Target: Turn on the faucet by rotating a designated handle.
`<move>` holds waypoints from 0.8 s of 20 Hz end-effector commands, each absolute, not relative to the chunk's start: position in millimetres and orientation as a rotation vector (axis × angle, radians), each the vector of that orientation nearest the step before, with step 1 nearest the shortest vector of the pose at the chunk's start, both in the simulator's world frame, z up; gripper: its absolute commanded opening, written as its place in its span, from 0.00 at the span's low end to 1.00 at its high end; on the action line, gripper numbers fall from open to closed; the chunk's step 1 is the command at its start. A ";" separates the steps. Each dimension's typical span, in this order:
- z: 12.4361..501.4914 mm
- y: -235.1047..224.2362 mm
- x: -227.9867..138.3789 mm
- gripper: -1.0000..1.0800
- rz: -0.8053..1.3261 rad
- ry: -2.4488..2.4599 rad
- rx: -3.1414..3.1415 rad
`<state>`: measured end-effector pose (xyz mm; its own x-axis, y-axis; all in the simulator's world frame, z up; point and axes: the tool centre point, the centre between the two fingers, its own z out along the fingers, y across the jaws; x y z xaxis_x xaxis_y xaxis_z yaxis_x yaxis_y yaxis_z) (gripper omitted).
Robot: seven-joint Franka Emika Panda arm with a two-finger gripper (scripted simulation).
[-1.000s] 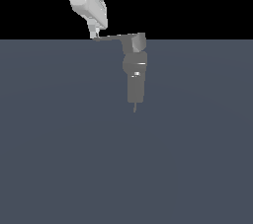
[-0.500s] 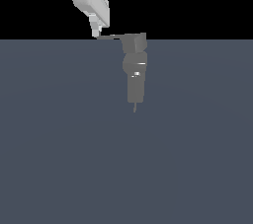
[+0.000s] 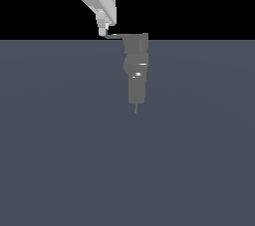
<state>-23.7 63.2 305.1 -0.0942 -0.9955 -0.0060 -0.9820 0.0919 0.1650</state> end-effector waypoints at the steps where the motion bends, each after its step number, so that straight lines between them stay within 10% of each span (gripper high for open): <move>1: 296.9 49.8 -35.2 0.00 -0.213 -2.237 2.010; 16: 307.1 11.0 -56.4 0.00 -0.197 -2.236 2.028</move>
<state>-53.7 33.9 311.0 -0.0725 -0.9974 -0.0056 -0.9839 0.0706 0.1643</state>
